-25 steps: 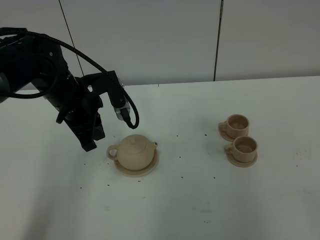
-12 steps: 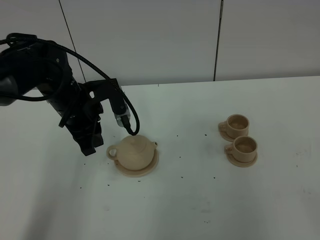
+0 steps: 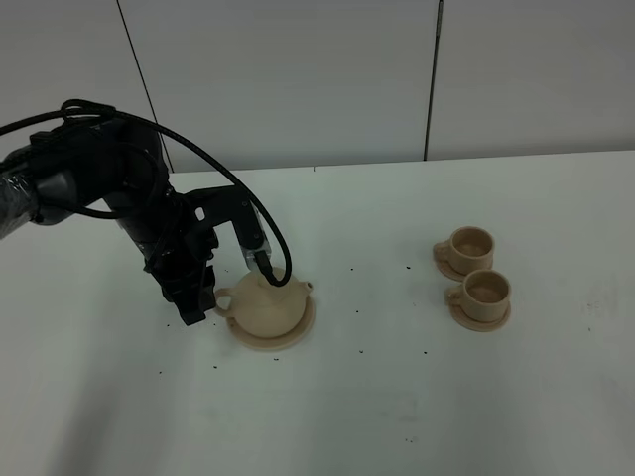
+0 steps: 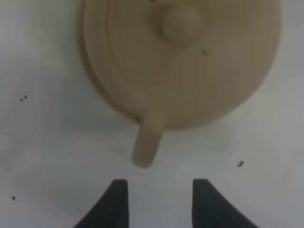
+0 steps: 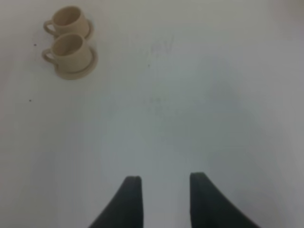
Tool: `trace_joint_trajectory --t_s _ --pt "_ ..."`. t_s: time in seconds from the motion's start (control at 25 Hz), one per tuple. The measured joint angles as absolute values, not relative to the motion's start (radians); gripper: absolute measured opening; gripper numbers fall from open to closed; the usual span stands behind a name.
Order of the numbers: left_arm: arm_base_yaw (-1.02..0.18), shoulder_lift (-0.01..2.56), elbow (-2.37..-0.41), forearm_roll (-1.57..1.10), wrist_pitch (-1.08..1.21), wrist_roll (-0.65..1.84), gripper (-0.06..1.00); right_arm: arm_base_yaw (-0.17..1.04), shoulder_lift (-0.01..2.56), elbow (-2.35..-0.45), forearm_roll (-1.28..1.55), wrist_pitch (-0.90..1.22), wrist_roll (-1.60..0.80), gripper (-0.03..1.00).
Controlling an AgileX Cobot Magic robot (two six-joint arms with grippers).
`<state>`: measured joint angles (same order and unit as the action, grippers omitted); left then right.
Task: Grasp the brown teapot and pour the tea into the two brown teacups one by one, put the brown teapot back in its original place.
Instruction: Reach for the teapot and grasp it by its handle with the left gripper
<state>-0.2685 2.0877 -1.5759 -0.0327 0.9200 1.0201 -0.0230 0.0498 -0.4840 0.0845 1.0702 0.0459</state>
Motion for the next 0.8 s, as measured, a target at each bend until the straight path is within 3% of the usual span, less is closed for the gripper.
trace_joint_trajectory --t_s 0.36,0.8 --pt "-0.287 2.090 -1.598 0.063 0.940 1.020 0.39 -0.023 0.050 -0.484 0.085 1.070 0.046 0.24" --pt "-0.348 2.230 -1.893 0.098 1.186 0.975 0.38 -0.023 0.050 -0.484 0.085 1.070 0.046 0.24"
